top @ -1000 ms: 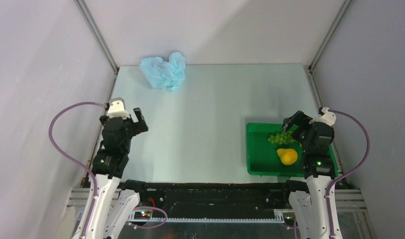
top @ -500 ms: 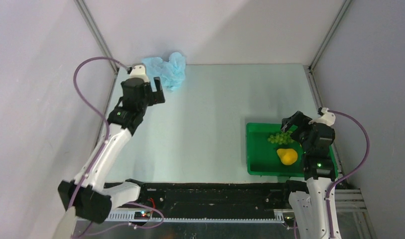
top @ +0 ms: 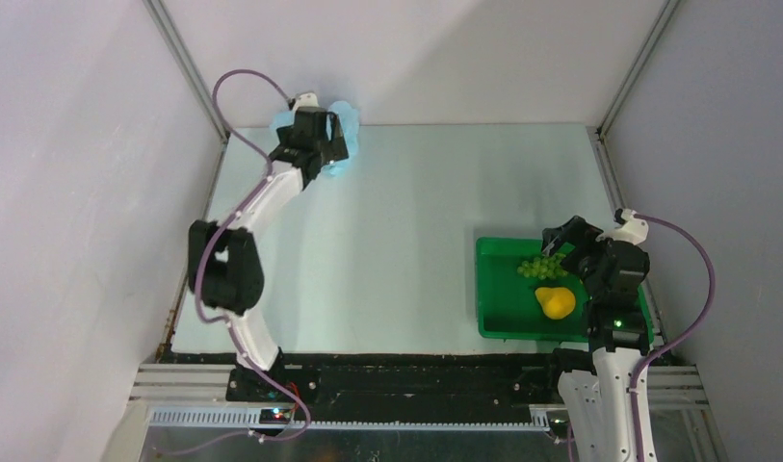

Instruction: Place the fake fruits into the plastic bag and tie a complex knot

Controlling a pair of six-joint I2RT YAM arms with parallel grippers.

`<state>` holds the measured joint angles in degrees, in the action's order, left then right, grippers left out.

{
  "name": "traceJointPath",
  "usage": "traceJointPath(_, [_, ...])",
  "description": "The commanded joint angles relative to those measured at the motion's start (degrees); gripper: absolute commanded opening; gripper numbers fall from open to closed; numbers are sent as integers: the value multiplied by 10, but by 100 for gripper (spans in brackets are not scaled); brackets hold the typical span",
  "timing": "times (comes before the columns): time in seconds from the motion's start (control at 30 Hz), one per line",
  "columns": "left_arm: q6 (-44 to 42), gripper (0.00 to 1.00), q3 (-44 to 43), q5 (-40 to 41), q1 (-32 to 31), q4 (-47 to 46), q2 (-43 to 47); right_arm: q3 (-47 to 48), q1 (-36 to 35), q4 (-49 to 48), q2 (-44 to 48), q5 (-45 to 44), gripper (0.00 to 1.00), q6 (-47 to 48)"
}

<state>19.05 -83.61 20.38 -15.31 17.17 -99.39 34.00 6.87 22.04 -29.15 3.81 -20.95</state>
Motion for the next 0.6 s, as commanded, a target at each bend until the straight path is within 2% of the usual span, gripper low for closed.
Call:
traceJointPath(0.0, [13,99,-143,44,15,27,-100,7,1,-16,5,14,99,0])
traceJointPath(0.23, [9,99,-316,35,56,116,-224,7,1,-20,7,35,99,0])
traceJointPath(0.33, [4,99,-351,32,66,131,-261,7,1,-25,1,35,99,2])
traceJointPath(0.43, [10,99,-350,24,75,118,-276,8,1,-26,-1,36,99,1])
traceJointPath(0.57, [38,99,-368,-18,93,107,-302,7,1,-27,3,39,99,2])
